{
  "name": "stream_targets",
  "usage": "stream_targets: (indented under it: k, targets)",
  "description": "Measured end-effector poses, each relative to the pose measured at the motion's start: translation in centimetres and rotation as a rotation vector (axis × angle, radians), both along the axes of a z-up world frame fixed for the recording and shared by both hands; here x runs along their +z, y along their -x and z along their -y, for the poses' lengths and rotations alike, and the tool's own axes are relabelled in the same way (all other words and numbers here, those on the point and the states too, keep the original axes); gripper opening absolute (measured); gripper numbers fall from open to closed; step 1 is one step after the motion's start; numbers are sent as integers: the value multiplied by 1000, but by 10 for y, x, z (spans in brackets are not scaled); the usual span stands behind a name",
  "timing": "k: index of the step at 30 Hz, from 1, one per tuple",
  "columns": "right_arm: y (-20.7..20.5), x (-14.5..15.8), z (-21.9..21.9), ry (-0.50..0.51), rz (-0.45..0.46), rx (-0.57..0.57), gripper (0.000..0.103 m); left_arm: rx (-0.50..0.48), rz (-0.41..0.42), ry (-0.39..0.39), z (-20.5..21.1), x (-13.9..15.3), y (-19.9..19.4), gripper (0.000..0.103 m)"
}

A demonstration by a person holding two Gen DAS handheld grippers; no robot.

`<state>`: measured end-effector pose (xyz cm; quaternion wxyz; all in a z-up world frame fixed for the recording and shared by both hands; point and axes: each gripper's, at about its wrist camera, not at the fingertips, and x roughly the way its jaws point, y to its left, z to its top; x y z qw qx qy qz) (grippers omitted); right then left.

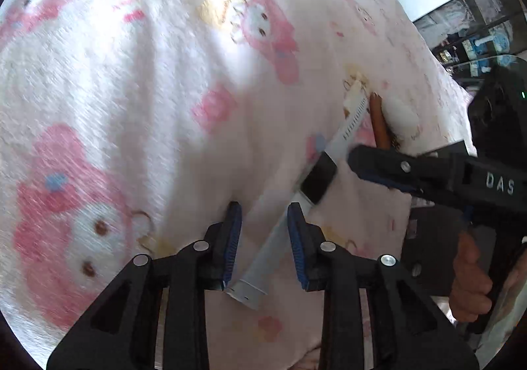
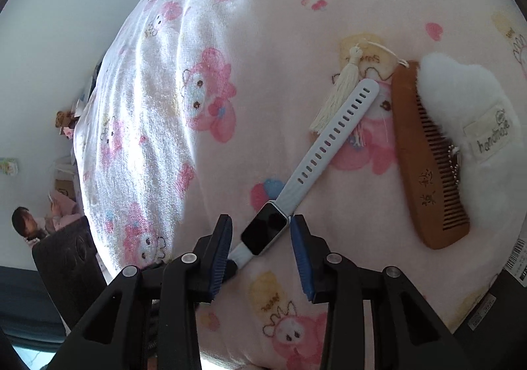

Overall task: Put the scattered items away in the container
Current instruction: 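Lower the open left gripper onto the white watch band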

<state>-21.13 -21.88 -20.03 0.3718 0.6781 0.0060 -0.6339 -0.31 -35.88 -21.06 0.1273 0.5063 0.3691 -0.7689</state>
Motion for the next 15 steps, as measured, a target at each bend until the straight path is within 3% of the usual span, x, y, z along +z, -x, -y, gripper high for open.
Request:
stream_targets:
  k: [2, 4, 7, 11, 15]
  targets:
    - [4, 3, -4, 0, 2, -15, 33, 66, 0, 30, 14, 5, -3, 29]
    - [8, 4, -7, -7, 9, -28, 33, 96, -25, 7, 22, 8, -11, 29]
    - [10, 5, -6, -13, 9, -31, 33, 56, -44, -44, 14, 6, -18, 30]
    - [16, -3, 3, -15, 28, -43, 33, -27, -67, -179, -14, -12, -7, 38]
    - [18, -19, 23, -13, 83, -34, 34, 17, -16, -145, -13, -24, 6, 32]
